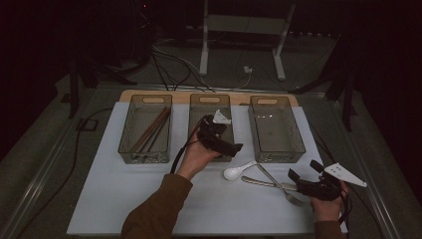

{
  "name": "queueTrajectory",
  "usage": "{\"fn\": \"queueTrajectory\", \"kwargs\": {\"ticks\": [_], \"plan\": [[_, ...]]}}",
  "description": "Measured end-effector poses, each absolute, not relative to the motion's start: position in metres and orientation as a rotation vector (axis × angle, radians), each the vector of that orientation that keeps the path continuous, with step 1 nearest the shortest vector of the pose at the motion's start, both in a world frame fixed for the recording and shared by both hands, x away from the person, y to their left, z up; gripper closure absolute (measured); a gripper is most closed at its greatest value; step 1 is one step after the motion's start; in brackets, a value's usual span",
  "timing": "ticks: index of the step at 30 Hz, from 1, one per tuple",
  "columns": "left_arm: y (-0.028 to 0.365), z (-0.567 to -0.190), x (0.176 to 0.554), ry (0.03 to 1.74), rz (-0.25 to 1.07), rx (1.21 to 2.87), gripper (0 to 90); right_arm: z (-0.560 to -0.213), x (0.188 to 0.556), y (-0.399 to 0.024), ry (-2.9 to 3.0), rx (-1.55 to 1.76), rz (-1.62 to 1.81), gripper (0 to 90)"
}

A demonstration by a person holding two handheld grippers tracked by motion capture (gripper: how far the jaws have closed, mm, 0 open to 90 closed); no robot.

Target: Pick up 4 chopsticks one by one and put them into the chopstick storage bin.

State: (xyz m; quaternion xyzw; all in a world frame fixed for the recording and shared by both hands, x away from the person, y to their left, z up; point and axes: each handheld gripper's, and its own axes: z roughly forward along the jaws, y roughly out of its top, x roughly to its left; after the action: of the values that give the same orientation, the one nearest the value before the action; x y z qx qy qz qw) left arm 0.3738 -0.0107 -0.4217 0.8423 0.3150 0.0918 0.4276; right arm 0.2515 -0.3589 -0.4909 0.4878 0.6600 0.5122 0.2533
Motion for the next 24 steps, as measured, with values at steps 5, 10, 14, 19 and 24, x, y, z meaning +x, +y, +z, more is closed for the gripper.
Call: {"fn": "queueTrajectory", "kwargs": {"ticks": [5, 10, 14, 19, 24], "plan": [[-0.015, -0.422, 0.371, 0.772, 0.222, 2.105, 0.7, -0.491, 0.252, -0.359, 1.794, 1.325, 1.392, 0.0], [-0.021, -0.424, 0.368, 0.757, 0.212, 2.107, 0.7, -0.491, 0.252, -0.359, 1.794, 1.325, 1.39, 0.0], [-0.026, -0.426, 0.365, 0.739, 0.204, 2.118, 0.7, -0.491, 0.251, -0.359, 1.794, 1.324, 1.39, 0.0], [-0.033, -0.429, 0.363, 0.722, 0.194, 2.132, 0.8, -0.491, 0.251, -0.36, 1.794, 1.323, 1.39, 0.0], [-0.039, -0.433, 0.36, 0.706, 0.18, 2.146, 0.8, -0.491, 0.251, -0.36, 1.794, 1.324, 1.391, 0.0]]}}
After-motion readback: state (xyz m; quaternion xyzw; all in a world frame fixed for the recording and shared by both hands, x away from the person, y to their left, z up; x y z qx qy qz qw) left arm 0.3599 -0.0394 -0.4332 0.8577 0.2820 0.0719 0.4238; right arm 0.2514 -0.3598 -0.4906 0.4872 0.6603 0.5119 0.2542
